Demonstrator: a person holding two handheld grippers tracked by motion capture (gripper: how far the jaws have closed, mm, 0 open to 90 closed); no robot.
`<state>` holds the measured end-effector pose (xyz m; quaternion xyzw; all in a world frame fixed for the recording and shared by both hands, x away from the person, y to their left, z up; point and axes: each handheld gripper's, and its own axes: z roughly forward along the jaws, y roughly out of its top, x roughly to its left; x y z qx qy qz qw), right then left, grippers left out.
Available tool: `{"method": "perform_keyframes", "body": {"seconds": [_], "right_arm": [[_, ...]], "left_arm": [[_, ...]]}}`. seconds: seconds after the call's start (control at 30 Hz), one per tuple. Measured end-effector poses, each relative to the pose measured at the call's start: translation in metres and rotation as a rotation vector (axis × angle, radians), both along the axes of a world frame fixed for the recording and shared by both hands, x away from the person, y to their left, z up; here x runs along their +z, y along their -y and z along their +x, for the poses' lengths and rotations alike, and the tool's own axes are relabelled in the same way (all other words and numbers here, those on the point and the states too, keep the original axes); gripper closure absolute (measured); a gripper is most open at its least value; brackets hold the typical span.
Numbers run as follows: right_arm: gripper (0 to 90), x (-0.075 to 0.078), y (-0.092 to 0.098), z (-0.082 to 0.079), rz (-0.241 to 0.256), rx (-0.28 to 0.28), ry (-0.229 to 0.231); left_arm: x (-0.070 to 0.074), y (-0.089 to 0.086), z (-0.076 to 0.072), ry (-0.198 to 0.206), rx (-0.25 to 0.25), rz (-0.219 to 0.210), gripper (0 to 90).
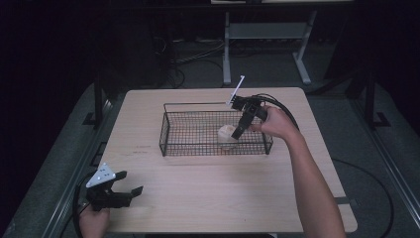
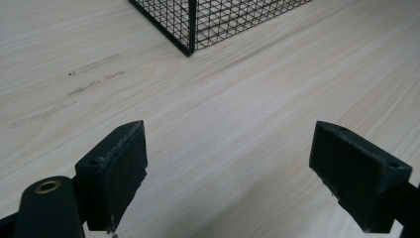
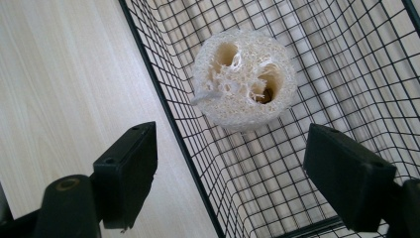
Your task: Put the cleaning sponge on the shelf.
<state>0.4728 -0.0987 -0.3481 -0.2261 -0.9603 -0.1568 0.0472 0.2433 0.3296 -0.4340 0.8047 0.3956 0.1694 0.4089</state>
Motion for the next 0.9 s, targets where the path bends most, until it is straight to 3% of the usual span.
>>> {"method": "perform_keyframes", "body": {"seconds": [0.4,0.63,0.9], "right_arm": [[20.4,0.0,0.001,-0.005,0.002,0.006,0.009],[20.2,-0.006,0.008,-0.013,-0.005,-0.008,0.004],[20.5,-0.002,0.021,-0.024,0.016,-0.02,0.018]], "left_arm": [[0.0,0.001,0.002,0.0,-0.006,0.002,13.7],[0.0,0.003,0.003,0.003,-0.017,0.002,13.7],[0.001,0.003,0.001,0.006,-0.016,0.004,13.7]]}}
